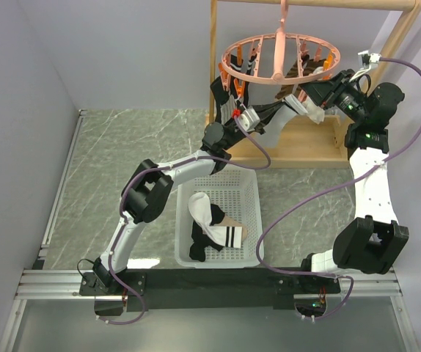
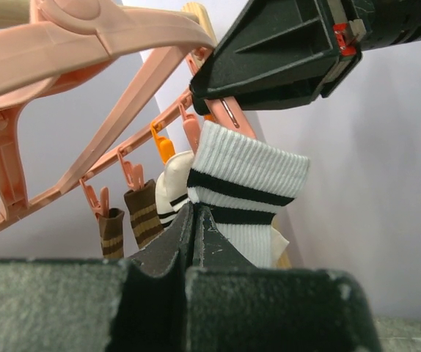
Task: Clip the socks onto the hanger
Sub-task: Clamp the sock onto the hanger.
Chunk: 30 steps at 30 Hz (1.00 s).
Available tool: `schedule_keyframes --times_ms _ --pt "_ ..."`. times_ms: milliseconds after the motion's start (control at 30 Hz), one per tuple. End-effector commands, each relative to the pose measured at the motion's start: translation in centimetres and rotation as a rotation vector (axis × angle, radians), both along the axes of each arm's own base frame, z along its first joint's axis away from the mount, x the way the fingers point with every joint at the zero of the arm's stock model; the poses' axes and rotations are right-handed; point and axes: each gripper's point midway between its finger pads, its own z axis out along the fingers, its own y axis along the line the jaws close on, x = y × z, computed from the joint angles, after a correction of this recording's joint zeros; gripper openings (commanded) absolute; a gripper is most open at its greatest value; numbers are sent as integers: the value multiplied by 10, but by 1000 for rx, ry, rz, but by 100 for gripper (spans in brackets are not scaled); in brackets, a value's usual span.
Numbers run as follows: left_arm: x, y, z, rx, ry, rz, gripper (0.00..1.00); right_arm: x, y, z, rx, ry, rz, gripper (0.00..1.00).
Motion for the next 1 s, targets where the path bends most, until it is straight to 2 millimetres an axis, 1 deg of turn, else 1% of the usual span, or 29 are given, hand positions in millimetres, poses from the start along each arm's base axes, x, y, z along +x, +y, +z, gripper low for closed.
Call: schedule_keyframes --times_ms 0,133,367,567,733,967 --pt "-11 0 16 -23 -43 -48 1 -12 6 36 -19 -121 8 0" --pt "-13 -3 9 -7 -44 -64 1 -10 5 37 -16 -122 6 0" --pt "-15 -2 11 -15 -54 -76 1 -11 7 38 -14 -126 20 0" --pt "-19 -2 4 -10 -65 -88 1 -11 6 41 -24 -133 11 0" --pt "-23 -2 8 -10 -87 -101 1 -12 6 43 -22 -141 15 0" --pt "-24 -4 1 -2 -95 -112 1 -9 6 42 -17 -138 11 0"
